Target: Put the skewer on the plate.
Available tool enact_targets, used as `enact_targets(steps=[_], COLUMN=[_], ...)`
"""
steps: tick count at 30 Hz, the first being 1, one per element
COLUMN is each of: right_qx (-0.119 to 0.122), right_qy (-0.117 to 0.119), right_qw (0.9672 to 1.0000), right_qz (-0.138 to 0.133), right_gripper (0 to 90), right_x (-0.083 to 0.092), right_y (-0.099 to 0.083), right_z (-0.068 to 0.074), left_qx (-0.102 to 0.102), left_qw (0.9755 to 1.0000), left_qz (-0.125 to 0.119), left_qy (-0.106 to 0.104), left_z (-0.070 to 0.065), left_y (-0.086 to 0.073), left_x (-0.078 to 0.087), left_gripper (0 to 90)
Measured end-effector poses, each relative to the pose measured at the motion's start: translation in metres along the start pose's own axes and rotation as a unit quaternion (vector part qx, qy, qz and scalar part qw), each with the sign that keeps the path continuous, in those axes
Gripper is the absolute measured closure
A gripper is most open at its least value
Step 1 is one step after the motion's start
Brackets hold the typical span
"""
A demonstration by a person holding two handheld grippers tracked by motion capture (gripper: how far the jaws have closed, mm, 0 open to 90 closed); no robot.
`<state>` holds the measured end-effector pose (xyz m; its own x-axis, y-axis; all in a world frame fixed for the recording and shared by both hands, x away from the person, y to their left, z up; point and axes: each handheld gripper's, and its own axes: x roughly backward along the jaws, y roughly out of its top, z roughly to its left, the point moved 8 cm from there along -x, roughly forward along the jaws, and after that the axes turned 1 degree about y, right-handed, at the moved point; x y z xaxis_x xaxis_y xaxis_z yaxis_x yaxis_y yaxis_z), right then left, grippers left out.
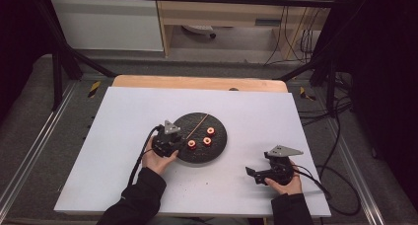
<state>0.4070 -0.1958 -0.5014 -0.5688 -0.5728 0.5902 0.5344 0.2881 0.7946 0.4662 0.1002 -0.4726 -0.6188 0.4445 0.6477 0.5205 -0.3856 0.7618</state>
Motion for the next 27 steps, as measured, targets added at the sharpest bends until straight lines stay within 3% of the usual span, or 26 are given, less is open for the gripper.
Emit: enact_targets(steps=[7,13,21,27], right_qx=[-0.003,-0.004,-0.006,-0.004], right_qy=[0.0,0.0,-0.002,-0.001], right_qw=[1.0,1.0,1.0,1.0], right_qz=[-0.001,-0.001,0.0,0.001], right_gripper=[1.5,1.4,1.1,0.9], right_x=[0.001,0.001,0.001,0.0], right_y=[0.0,0.0,0.0,0.0], right_z=[0.0,0.0,0.0,0.0], left_qx=[-0.014,-0.023,-0.028,-0.013], left_qw=[0.9997,0.9992,0.9988,0.999], left_qz=[-0.018,-0.014,-0.015,-0.023], left_qy=[-0.014,-0.028,-0.037,-0.037], left_z=[0.007,0.016,0.03,0.04], left_y=[-0.009,-0.028,-0.06,-0.082], left_x=[0.024,0.042,0.063,0.074], left_gripper=[45.9,30.1,17.1,10.0])
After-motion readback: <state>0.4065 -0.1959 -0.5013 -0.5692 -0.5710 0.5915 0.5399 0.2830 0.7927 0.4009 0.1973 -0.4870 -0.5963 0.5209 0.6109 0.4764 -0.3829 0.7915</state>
